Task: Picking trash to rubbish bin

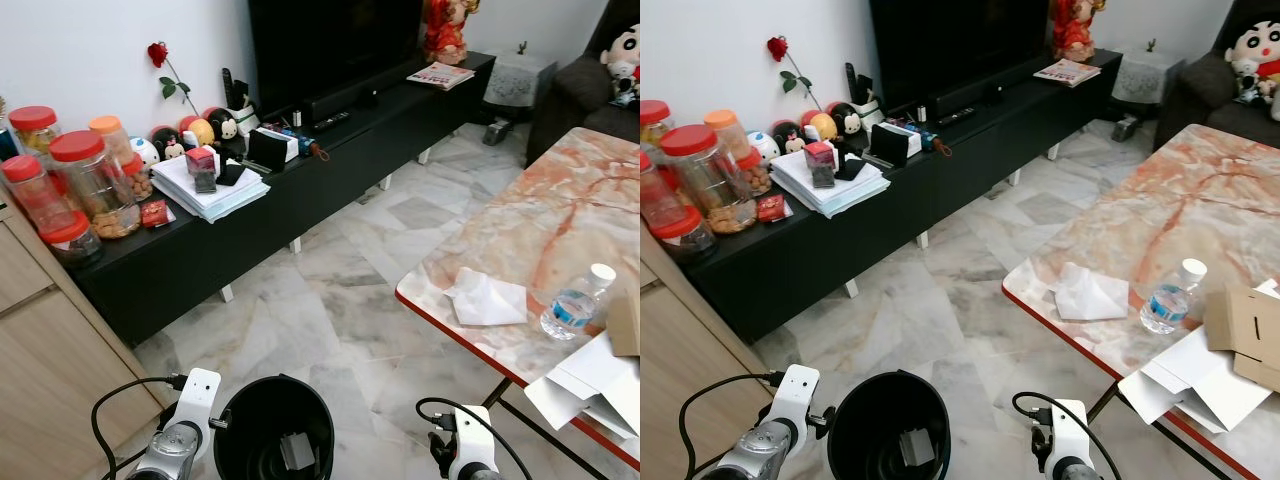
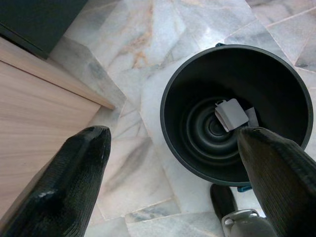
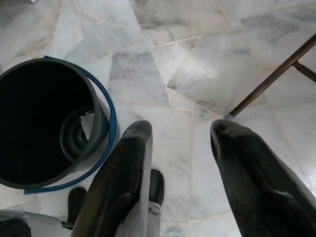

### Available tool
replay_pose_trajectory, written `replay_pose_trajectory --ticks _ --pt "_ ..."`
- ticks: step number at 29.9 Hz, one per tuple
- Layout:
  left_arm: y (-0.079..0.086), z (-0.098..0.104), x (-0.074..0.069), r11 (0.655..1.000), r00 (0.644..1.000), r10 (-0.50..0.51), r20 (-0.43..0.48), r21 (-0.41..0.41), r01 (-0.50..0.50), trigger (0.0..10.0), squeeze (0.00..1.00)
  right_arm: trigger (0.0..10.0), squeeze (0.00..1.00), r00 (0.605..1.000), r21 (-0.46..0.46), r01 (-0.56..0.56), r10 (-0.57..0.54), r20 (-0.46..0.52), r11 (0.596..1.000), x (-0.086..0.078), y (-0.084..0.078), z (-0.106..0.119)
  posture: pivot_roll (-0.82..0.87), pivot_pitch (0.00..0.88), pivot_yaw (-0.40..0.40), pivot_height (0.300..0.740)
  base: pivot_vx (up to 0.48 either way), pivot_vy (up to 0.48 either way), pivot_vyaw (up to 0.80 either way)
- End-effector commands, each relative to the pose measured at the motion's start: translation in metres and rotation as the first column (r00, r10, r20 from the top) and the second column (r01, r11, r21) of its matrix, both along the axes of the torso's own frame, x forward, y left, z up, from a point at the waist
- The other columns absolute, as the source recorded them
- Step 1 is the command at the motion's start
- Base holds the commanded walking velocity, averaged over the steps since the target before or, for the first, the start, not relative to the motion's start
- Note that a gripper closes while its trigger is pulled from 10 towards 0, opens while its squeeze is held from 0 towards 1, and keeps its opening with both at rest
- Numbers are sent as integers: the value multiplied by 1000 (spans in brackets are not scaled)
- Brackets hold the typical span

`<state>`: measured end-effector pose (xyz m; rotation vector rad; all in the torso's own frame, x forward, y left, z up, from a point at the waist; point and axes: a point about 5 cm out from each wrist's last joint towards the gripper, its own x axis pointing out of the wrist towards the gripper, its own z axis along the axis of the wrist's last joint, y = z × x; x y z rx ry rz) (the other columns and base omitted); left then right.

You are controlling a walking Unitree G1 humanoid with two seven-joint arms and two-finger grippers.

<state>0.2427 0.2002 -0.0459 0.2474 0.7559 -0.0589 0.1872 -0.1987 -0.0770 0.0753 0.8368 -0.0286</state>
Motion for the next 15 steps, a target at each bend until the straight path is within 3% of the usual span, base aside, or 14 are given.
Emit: replay_pose_trajectory --ticks 1,15 --pt "2 -1 -2 1000 1000 -8 -10 17 8 10000 0 10000 0 1000 4 8 -8 17 1000 4 0 2 90 0 9 740 0 -382 0" --pt "2 -1 -2 1000 1000 -5 -9 14 5 10000 0 10000 0 1000 3 11 -11 14 1000 3 -1 2 91 0 9 740 0 -383 0"
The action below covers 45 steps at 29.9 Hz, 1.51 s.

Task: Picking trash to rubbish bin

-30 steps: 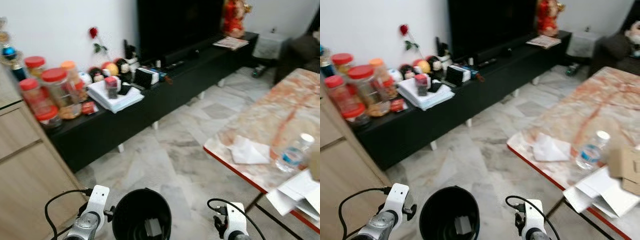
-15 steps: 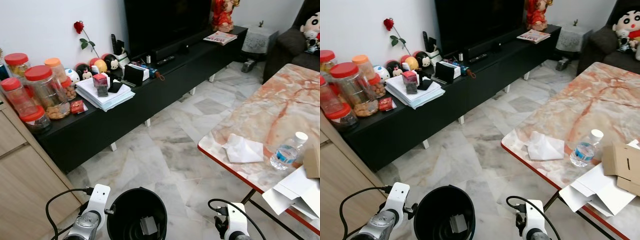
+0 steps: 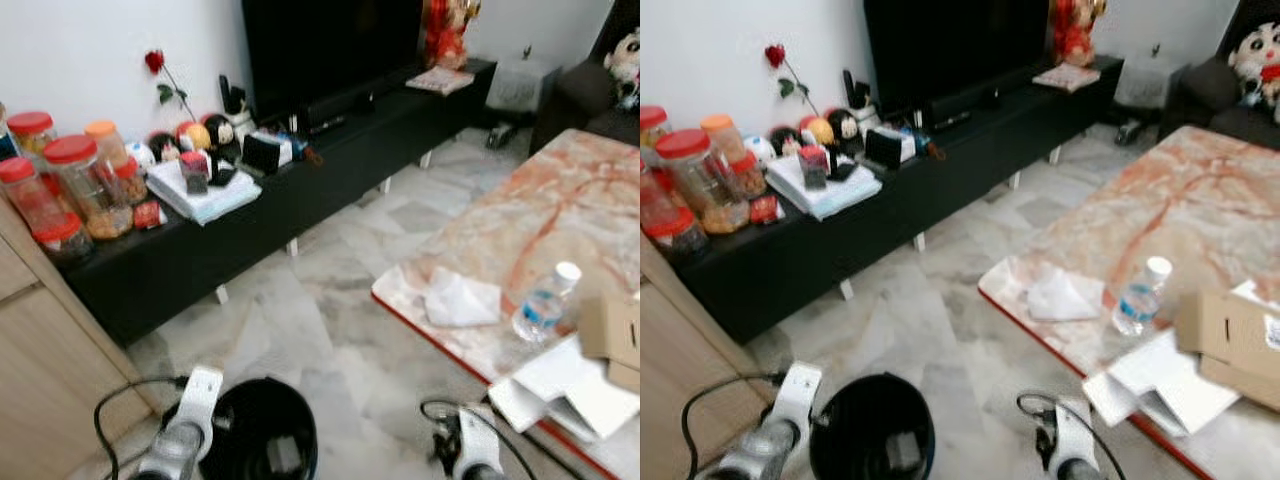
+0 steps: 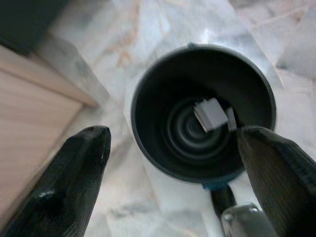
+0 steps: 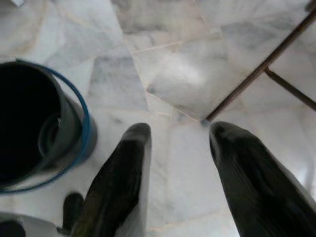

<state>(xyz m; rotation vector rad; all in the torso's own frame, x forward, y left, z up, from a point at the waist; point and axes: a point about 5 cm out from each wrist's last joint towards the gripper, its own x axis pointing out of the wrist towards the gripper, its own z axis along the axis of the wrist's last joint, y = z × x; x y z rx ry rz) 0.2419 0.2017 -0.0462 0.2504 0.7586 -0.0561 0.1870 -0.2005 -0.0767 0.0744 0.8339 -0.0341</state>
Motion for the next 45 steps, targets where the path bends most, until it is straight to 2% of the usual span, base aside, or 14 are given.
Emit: replay_pose_trajectory --ticks 1,10,45 --pt "1 -1 -1 1000 1000 -7 -6 10 7 10000 0 10000 0 1000 6 6 -6 11 1000 3 1 1 91 0 9 740 0 -379 0" --pt "1 1 0 1000 1000 6 7 -9 -6 10000 0 10000 0 1000 4 0 0 5 1000 3 2 1 90 0 10 740 0 -41 0" --pt "2 0 -1 1000 1000 7 9 -2 -7 10000 0 10000 0 999 3 -34 34 -39 999 -4 6 -4 90 1 10 740 0 0 -585"
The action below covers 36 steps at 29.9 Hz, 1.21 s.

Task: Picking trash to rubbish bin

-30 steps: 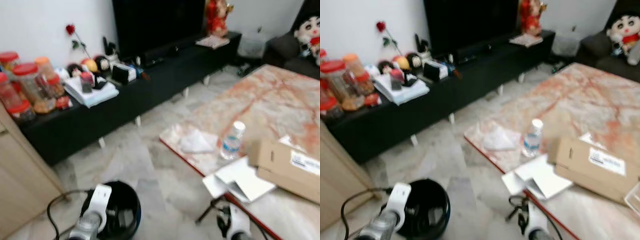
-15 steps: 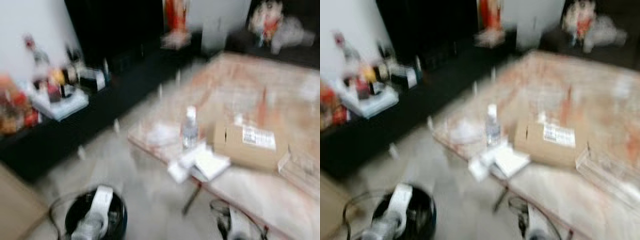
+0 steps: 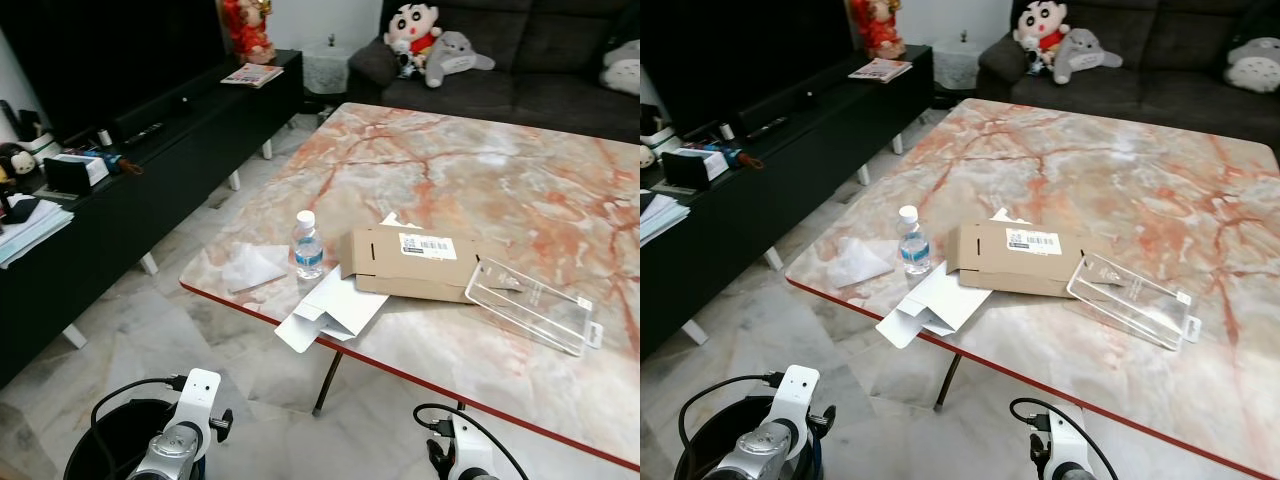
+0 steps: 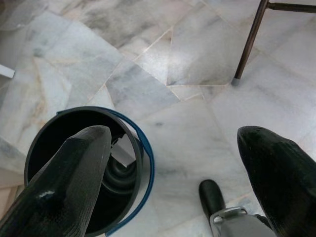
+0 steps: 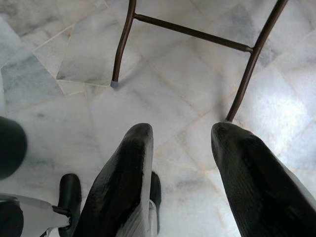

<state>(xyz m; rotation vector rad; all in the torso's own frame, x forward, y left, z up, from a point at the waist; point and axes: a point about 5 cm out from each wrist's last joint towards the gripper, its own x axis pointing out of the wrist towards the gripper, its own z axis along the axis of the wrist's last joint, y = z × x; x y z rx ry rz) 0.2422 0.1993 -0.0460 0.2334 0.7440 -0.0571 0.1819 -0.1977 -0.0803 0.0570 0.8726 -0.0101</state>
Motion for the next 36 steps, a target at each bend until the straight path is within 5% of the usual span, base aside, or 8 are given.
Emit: replay_pose_trajectory --ticks 1,36 --pt "5 0 -1 1000 1000 6 -6 14 -6 10000 0 10000 0 1000 7 -6 6 -3 1000 1 3 0 90 1 10 740 0 0 -569" --pt "3 0 -1 1000 1000 -7 -11 21 7 10000 0 10000 0 1000 0 -5 5 -23 1000 -2 4 -2 90 0 10 740 0 -54 -574"
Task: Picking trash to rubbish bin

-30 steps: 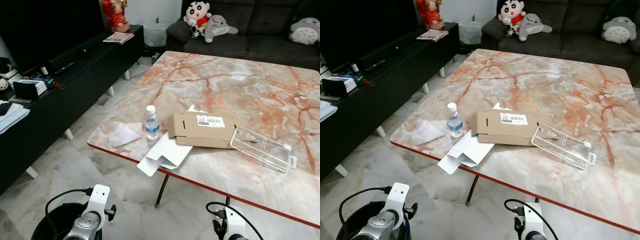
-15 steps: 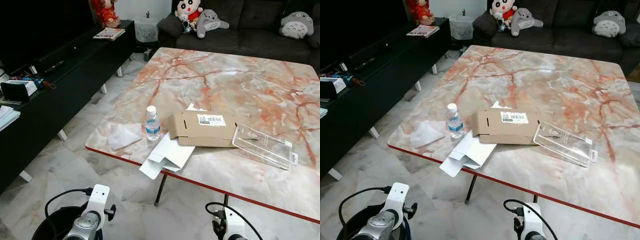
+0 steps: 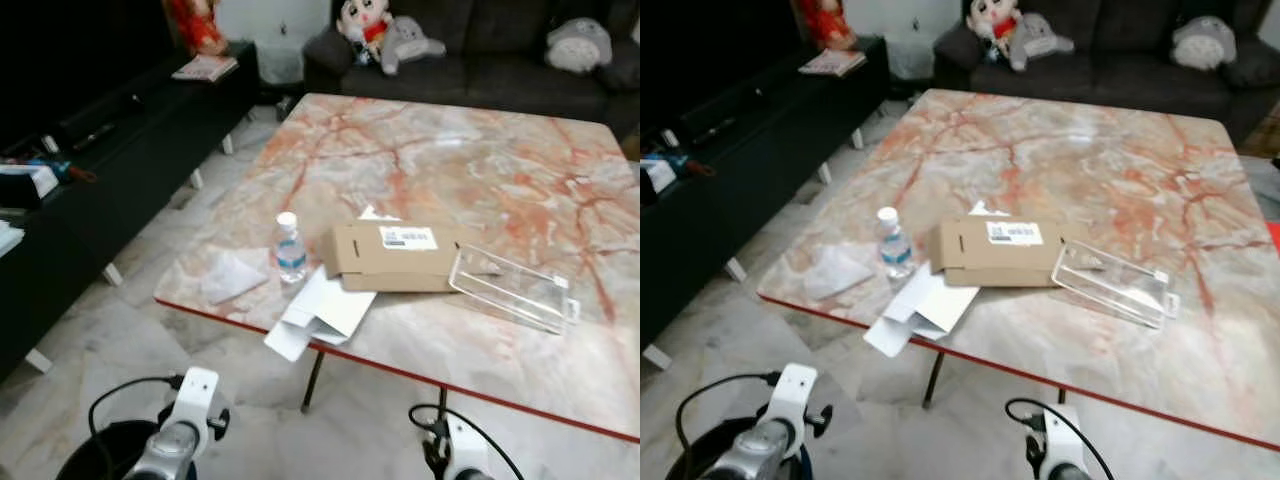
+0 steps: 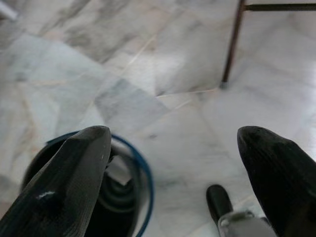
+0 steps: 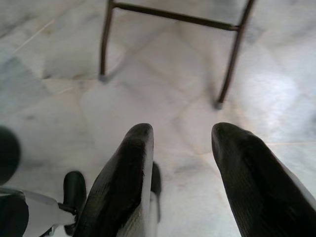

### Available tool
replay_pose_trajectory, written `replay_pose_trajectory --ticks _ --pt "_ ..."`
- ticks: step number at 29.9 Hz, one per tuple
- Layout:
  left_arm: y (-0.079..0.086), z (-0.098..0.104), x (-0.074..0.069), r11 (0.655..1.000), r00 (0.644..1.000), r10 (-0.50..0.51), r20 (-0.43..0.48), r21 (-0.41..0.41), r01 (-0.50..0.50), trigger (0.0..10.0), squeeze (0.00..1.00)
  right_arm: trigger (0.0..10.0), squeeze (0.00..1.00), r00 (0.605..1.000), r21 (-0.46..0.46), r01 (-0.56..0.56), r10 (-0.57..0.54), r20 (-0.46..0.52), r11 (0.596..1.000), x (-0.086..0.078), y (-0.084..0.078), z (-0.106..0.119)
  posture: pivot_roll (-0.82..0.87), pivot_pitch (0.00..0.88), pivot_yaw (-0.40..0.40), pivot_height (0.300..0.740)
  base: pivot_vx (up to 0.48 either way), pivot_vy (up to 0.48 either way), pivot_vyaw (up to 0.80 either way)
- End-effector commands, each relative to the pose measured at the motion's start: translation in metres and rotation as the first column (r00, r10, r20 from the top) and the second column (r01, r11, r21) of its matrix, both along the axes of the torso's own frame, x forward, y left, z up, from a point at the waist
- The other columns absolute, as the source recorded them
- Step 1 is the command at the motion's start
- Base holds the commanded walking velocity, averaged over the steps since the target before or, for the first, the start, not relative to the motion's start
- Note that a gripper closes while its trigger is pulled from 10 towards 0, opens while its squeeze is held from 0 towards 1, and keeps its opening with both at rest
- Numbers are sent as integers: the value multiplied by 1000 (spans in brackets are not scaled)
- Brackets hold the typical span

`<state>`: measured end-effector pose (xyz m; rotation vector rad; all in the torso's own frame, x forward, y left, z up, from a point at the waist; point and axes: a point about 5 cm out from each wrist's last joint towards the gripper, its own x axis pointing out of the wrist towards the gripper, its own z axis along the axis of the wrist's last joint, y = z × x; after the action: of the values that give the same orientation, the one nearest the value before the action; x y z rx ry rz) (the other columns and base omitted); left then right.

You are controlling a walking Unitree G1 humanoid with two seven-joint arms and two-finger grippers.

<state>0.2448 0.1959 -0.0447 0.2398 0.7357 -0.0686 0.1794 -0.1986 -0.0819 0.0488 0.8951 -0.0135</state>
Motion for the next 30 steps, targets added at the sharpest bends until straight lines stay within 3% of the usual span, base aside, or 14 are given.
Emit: replay_pose_trajectory --ticks 1,30 --pt "7 -2 -4 1000 1000 7 -18 20 -6 10000 0 10000 0 1000 9 -4 4 -1 1000 1 5 0 90 0 10 740 0 0 -575" --pt "6 -2 -4 1000 1000 6 -19 19 -6 10000 0 10000 0 1000 17 4 -4 3 1000 0 5 -1 89 0 11 740 0 0 -535"
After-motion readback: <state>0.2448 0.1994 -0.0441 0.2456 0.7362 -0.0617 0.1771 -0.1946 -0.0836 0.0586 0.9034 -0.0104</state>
